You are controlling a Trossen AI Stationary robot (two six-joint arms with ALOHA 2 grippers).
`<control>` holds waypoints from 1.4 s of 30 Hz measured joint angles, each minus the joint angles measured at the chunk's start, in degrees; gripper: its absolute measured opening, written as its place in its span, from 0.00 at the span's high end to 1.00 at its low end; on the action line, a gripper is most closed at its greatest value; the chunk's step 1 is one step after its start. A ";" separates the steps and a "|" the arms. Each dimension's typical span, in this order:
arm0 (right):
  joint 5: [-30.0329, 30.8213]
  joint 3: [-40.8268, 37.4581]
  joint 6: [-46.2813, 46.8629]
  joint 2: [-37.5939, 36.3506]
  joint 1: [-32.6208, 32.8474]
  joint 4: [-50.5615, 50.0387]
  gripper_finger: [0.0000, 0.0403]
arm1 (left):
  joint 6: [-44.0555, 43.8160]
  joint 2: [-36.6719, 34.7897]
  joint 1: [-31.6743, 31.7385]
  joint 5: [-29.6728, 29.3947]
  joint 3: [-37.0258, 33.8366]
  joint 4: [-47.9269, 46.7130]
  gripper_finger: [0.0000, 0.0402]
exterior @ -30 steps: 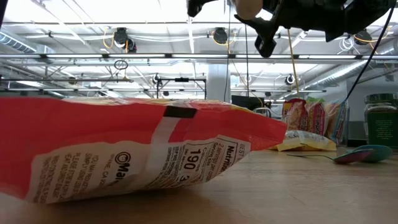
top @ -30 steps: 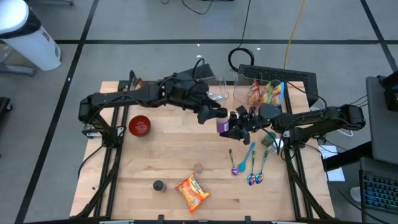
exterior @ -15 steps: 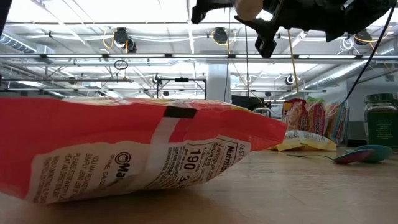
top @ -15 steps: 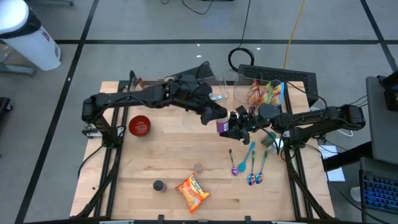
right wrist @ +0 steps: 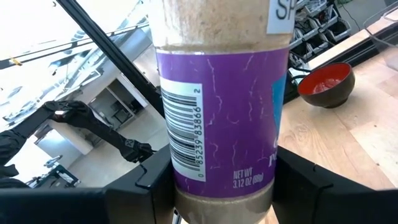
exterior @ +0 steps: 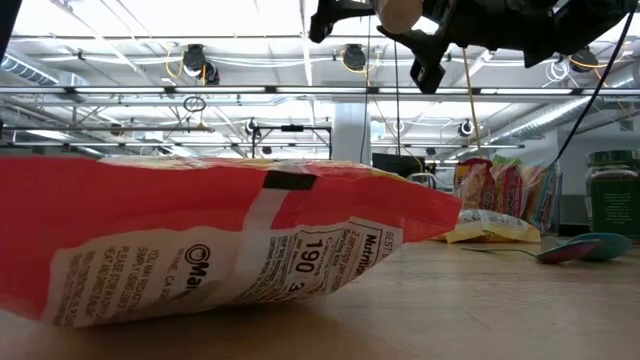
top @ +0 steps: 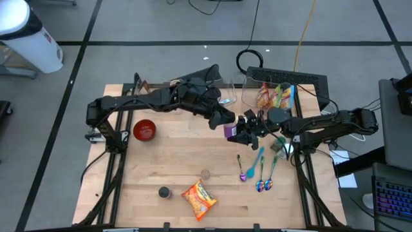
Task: Pick & Place Food Item
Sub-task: Put the violet seasoning bottle into the left transparent bin
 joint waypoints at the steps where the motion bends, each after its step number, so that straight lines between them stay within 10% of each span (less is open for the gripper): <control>1: 0.00 0.00 -0.02 0.00 0.02 -0.01 0.53 | 0.00 0.00 0.00 -0.04 0.00 -0.01 0.33; 6: 0.04 0.00 -0.07 0.00 0.02 -0.01 0.53 | 0.22 0.00 0.17 0.02 0.00 0.25 0.48; 32: -6.09 -0.02 2.99 -0.57 -4.39 3.29 0.36 | 5.68 -3.57 1.39 0.55 -0.04 -1.74 0.48; 42: -9.55 -0.02 9.14 -0.66 -10.99 9.76 0.36 | 10.09 -13.62 2.93 -8.51 -0.04 -14.11 0.48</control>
